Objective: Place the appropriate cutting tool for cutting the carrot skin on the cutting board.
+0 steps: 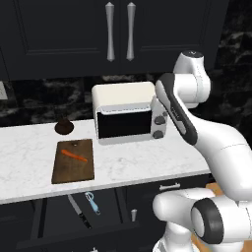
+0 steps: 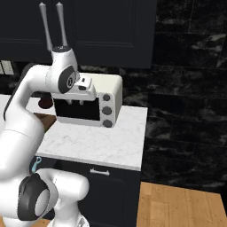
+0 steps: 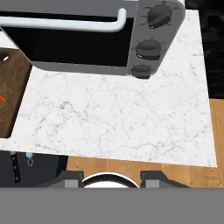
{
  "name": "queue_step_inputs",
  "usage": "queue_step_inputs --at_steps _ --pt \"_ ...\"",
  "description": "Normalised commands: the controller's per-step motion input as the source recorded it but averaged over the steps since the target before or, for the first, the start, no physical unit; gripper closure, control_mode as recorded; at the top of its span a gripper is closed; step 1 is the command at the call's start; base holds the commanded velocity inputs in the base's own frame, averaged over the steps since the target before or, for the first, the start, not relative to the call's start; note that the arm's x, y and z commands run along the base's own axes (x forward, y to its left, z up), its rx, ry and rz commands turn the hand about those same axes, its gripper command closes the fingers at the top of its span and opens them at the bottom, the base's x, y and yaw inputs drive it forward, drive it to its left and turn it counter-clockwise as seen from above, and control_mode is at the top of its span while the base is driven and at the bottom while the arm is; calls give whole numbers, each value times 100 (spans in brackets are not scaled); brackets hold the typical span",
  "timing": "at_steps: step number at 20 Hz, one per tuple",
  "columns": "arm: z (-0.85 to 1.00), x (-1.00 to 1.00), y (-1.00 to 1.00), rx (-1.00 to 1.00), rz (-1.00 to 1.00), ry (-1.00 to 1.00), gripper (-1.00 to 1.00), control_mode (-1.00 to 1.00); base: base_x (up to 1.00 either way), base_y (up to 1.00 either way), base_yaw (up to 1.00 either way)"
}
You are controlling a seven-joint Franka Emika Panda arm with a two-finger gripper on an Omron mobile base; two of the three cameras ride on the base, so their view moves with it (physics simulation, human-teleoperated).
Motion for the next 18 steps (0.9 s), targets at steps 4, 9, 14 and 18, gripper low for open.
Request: queue_step_inputs --at_steps 4,9,14,18 --pt "-7 -29 6 0 1 2 -100 -100 0 0 0" --pt "-29 -77 75 -10 7 16 -100 -100 0 0 0" --pt "-52 -57 100 -17 7 31 -100 -100 0 0 0" --pt "-65 -51 100 -7 1 24 -100 -100 0 0 0"
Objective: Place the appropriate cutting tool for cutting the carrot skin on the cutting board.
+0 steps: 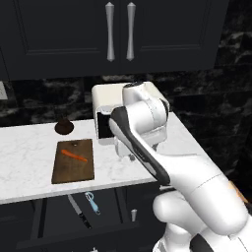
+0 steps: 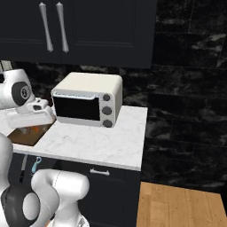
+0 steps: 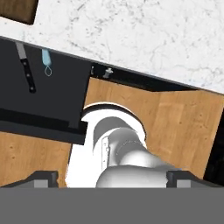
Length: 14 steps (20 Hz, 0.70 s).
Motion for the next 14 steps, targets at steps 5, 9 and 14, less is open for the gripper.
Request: queue_step_inputs --at_steps 5,9,14 --pt "-71 -18 80 1 -6 16 -100 -100 0 0 0" --pt "-65 0 40 16 -18 2 -100 -100 0 0 0" --pt "-61 -9 26 20 -12 -5 -100 -100 0 0 0"
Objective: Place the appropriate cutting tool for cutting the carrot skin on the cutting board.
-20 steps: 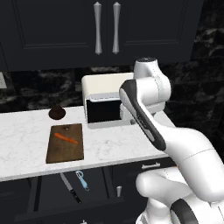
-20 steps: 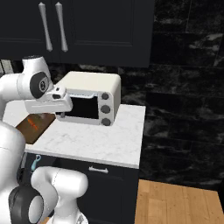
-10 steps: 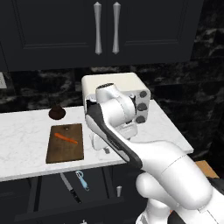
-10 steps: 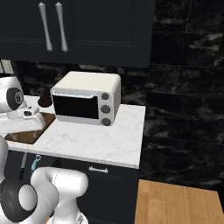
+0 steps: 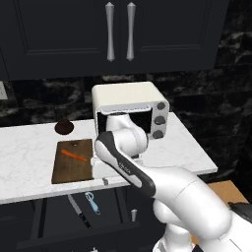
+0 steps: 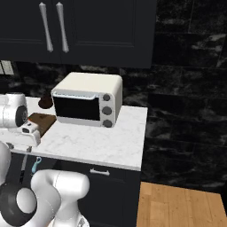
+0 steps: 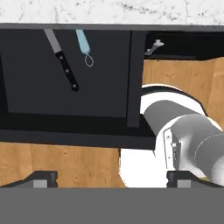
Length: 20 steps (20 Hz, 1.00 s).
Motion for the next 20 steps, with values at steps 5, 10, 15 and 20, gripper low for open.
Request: queue_step_inputs --at_steps 5,10,15,20 --pt "-43 -22 18 8 -13 -9 -100 -100 0 0 0" --pt "-35 -2 11 0 -12 0 -100 -100 0 0 0" --pt "-50 0 27 -1 -7 0 -100 -100 0 0 0" --pt "-49 0 37 -2 -2 0 -100 -100 0 0 0"
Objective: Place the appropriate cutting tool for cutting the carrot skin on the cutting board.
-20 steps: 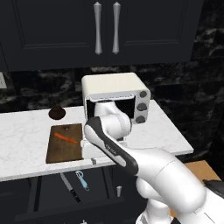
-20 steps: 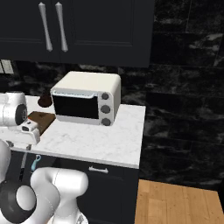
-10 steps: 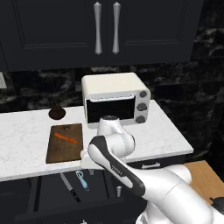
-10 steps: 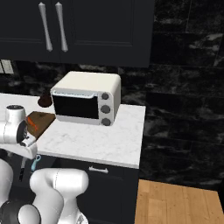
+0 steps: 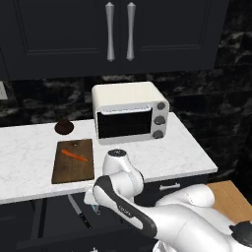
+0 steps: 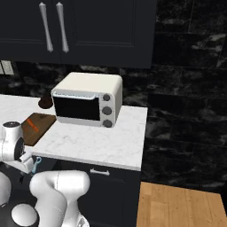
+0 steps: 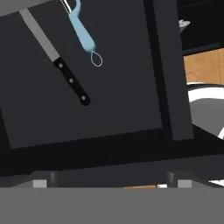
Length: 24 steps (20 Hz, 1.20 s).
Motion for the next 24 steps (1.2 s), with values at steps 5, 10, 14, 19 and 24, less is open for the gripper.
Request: queue_step_inputs --at_steps 5,10,14,19,24 --pt "-23 9 39 -11 0 4 -100 -100 0 0 0" --pt "-32 10 34 -16 0 8 -100 -100 0 0 0" --pt "-27 12 33 -13 1 9 -100 -100 0 0 0" --pt "-12 -2 32 -14 5 20 -100 -100 0 0 0" --pt "-12 -27 14 -9 2 21 -100 -100 0 0 0"
